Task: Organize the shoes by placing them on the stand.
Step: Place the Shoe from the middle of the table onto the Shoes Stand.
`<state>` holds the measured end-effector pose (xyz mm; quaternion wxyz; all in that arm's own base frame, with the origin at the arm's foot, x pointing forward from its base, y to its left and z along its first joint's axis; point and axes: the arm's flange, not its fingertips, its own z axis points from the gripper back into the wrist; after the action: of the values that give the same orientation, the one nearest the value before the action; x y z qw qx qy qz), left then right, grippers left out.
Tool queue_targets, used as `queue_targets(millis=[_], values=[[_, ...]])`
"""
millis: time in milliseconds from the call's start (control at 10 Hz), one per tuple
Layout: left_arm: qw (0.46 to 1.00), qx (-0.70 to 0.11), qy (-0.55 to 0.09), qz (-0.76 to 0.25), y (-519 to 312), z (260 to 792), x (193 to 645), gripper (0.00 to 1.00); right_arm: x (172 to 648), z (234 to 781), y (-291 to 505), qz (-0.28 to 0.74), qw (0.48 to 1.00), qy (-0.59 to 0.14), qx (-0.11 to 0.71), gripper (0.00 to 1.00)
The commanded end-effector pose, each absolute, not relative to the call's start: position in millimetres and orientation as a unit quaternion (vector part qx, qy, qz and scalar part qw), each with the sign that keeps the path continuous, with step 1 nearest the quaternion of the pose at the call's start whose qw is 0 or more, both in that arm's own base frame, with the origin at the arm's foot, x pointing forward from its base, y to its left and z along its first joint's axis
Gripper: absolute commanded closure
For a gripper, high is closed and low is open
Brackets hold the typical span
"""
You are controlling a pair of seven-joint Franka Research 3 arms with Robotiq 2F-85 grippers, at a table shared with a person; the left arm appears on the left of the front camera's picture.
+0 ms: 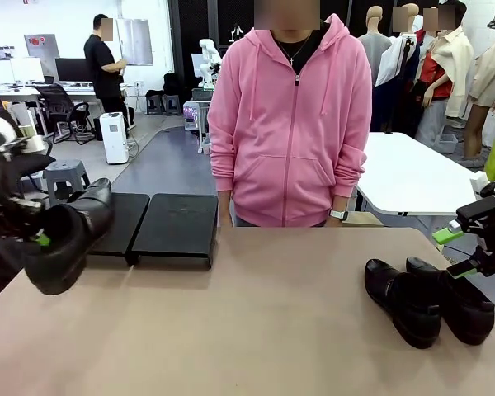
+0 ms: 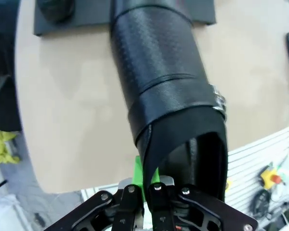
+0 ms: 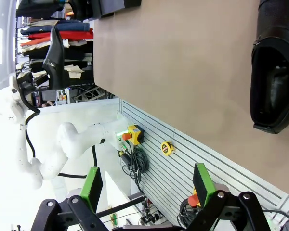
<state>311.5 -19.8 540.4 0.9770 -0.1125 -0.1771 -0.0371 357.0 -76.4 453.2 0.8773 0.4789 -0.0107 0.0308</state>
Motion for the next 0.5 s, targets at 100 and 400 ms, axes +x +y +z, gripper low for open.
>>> queue_targets(millis=[100, 400], values=[[0.975, -0.093, -0.180, -0.093, -62.0, 544.8, 311.0, 1.00, 356.6, 454.5, -79.9, 0.045, 0.877, -0.013, 0.478, 0.00], [0.975, -0.093, -0.180, -0.093, -62.0, 544.8, 311.0, 1.00, 356.6, 454.5, -79.9, 0.045, 0.877, -0.013, 0.478, 0.00]])
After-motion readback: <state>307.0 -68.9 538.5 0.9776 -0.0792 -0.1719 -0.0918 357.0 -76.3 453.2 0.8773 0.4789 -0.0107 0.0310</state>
